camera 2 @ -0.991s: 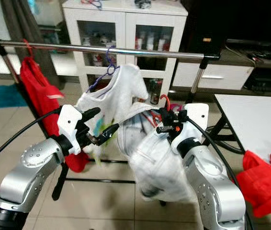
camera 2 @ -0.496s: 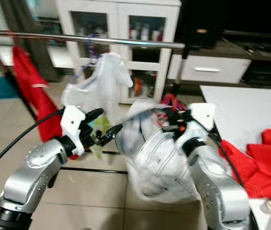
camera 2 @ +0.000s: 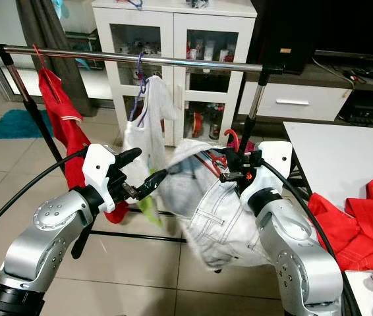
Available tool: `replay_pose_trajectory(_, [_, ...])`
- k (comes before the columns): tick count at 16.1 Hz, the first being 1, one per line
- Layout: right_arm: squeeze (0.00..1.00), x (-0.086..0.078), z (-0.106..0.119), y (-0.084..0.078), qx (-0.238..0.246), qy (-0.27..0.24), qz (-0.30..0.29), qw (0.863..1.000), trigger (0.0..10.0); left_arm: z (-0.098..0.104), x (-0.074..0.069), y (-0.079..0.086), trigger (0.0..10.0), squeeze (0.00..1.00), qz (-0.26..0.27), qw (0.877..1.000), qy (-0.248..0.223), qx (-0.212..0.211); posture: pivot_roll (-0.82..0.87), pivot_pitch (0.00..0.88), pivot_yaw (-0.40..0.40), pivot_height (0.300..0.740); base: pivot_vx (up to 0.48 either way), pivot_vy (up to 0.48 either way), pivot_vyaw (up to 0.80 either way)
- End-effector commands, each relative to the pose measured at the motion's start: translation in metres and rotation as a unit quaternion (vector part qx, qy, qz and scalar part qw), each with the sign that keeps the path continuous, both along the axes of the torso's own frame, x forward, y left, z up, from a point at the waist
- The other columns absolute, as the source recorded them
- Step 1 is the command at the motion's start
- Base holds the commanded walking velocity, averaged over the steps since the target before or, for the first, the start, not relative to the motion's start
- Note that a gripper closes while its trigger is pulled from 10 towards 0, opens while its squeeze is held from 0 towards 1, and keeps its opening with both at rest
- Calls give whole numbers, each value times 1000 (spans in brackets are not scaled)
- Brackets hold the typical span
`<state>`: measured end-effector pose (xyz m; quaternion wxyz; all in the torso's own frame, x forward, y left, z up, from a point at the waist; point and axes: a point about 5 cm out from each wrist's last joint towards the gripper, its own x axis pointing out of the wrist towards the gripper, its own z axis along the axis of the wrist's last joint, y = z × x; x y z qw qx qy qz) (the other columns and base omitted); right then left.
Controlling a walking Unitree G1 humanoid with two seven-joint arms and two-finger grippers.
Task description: Hang hanger
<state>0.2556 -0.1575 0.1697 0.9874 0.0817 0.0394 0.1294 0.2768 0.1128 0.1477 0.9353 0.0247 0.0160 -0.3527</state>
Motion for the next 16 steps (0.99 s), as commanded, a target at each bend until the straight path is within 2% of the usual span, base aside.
replay_pose_trajectory(1, [0, 2, 13, 1, 4, -29, 1, 1000, 10000, 2, 1, 0, 10000, 0, -1, 1000, 0, -1, -38, 0, -2, 740, 0, 0, 0])
replay_pose_trajectory(4, [0, 2, 13, 1, 4, -29, 1, 1000, 10000, 2, 1, 0, 10000, 0, -2, 1000, -1, -1, -38, 0, -2, 740, 0, 0, 0])
replay_pose_trajectory(16, [0, 3, 14, 1, 2, -32, 0, 999, 10000, 4, 4, 0, 10000, 0, -4, 1000, -1, 0, -35, 0, 8, 740, -281, 0, 0])
